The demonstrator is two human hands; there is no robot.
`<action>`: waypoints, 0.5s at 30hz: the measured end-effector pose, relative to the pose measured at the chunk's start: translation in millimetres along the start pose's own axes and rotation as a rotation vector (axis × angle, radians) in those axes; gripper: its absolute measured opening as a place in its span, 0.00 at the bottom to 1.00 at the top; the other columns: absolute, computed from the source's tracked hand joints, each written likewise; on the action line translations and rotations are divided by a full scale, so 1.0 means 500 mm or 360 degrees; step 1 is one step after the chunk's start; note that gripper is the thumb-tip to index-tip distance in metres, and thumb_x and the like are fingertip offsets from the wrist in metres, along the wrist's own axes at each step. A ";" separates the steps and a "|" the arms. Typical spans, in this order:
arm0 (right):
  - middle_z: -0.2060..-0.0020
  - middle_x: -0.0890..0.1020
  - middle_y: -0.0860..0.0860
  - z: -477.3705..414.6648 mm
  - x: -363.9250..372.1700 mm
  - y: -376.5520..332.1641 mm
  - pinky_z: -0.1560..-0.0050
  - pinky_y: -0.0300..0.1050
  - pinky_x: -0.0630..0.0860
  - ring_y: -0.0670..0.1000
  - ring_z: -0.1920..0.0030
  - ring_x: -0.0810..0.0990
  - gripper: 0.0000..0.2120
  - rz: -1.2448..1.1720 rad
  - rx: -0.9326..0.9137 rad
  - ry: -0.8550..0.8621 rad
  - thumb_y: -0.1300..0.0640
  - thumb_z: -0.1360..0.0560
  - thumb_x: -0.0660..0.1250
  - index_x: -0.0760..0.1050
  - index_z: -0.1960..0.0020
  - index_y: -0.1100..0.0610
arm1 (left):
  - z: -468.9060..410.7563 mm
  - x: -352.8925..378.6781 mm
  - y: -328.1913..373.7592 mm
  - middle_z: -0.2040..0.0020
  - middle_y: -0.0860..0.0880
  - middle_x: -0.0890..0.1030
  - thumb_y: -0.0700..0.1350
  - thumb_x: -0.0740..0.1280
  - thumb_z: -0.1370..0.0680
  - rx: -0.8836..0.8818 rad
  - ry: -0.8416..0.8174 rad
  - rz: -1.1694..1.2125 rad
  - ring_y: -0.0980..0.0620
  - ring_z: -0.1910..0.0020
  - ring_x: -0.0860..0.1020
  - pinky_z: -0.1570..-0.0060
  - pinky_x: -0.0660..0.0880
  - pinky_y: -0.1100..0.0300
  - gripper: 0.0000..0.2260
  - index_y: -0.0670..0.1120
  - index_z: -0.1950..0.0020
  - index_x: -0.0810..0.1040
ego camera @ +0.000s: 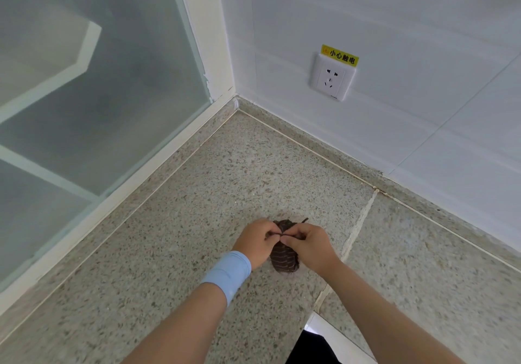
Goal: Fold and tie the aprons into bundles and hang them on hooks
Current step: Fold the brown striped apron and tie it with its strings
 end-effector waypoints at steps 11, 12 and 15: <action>0.65 0.80 0.44 0.019 0.009 0.067 0.56 0.42 0.71 0.47 0.64 0.70 0.07 -0.0338 0.0507 -0.0619 0.56 0.21 0.68 0.84 0.54 0.54 | 0.010 0.015 0.006 0.52 0.58 0.83 0.40 0.64 0.20 -0.0013 0.0096 0.0181 0.63 0.52 0.80 0.55 0.74 0.73 0.09 0.54 0.54 0.76; 0.65 0.78 0.45 0.018 0.007 0.068 0.56 0.42 0.71 0.47 0.64 0.70 0.08 -0.0381 0.0521 -0.0623 0.56 0.20 0.68 0.84 0.54 0.54 | 0.015 0.013 0.003 0.50 0.58 0.83 0.40 0.64 0.21 -0.0034 0.0100 0.0217 0.63 0.52 0.80 0.54 0.74 0.73 0.10 0.55 0.54 0.77; 0.65 0.74 0.48 0.015 0.005 0.077 0.56 0.43 0.70 0.48 0.65 0.70 0.10 -0.0388 0.0569 -0.0626 0.58 0.20 0.65 0.83 0.57 0.54 | 0.031 0.022 -0.004 0.45 0.58 0.83 0.43 0.69 0.25 -0.0041 0.0083 0.0361 0.63 0.48 0.81 0.45 0.78 0.66 0.07 0.54 0.51 0.84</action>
Point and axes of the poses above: each hand's wrist, its own z-axis away from the middle knuckle, its own x-axis out of the palm, y = z × x, the point moved 8 cm from there along -z, towards the middle knuckle
